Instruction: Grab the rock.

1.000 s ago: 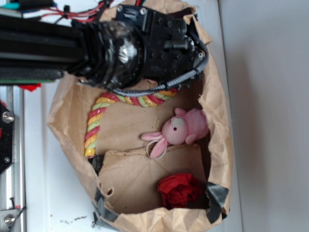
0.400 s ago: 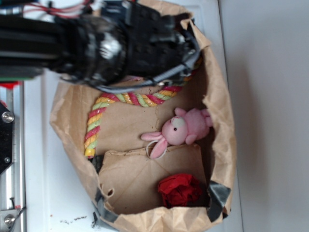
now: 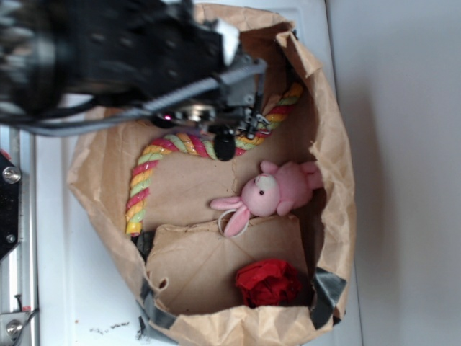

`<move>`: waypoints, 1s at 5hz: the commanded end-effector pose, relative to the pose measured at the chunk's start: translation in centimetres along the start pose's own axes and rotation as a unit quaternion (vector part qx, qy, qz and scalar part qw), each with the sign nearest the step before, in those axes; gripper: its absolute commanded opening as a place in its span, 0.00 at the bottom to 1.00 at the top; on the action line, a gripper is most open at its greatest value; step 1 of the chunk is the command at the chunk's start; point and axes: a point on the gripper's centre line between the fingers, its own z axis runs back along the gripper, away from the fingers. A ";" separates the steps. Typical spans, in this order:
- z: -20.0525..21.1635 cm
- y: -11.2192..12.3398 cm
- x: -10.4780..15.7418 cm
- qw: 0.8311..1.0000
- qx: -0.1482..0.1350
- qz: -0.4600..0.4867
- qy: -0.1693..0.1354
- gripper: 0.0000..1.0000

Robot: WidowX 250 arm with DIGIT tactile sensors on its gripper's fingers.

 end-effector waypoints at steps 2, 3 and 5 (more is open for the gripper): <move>6.0 -0.3 0.8 0.972 -0.043 -0.218 0.080 0.00; 7.4 -0.3 0.5 0.958 -0.044 -0.262 0.104 0.00; 9.4 0.2 -0.6 0.960 -0.072 -0.234 0.136 0.00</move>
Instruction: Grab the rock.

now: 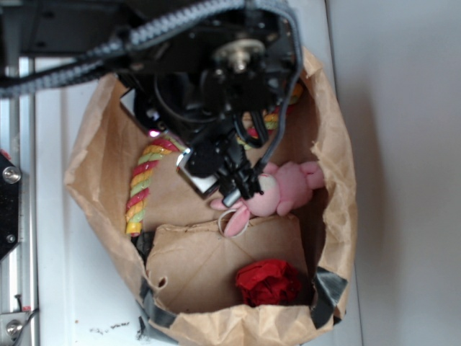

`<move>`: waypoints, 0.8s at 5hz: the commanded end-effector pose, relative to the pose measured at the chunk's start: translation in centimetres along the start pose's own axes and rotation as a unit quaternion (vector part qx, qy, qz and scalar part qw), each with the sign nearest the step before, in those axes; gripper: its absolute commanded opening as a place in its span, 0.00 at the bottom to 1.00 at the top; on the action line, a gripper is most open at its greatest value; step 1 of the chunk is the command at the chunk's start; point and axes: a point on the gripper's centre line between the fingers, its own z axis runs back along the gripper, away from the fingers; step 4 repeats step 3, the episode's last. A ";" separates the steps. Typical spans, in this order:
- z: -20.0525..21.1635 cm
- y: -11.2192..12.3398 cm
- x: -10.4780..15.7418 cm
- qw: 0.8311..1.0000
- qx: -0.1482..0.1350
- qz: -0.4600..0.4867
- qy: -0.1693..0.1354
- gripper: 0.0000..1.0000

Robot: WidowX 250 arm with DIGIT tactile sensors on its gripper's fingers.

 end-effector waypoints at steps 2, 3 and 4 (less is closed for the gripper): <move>4.9 0.2 -0.2 0.995 -0.078 0.005 -0.061 0.00; 5.0 0.0 -0.2 0.992 -0.084 0.003 -0.090 0.00; 5.0 0.0 -0.2 0.992 -0.084 0.003 -0.090 0.00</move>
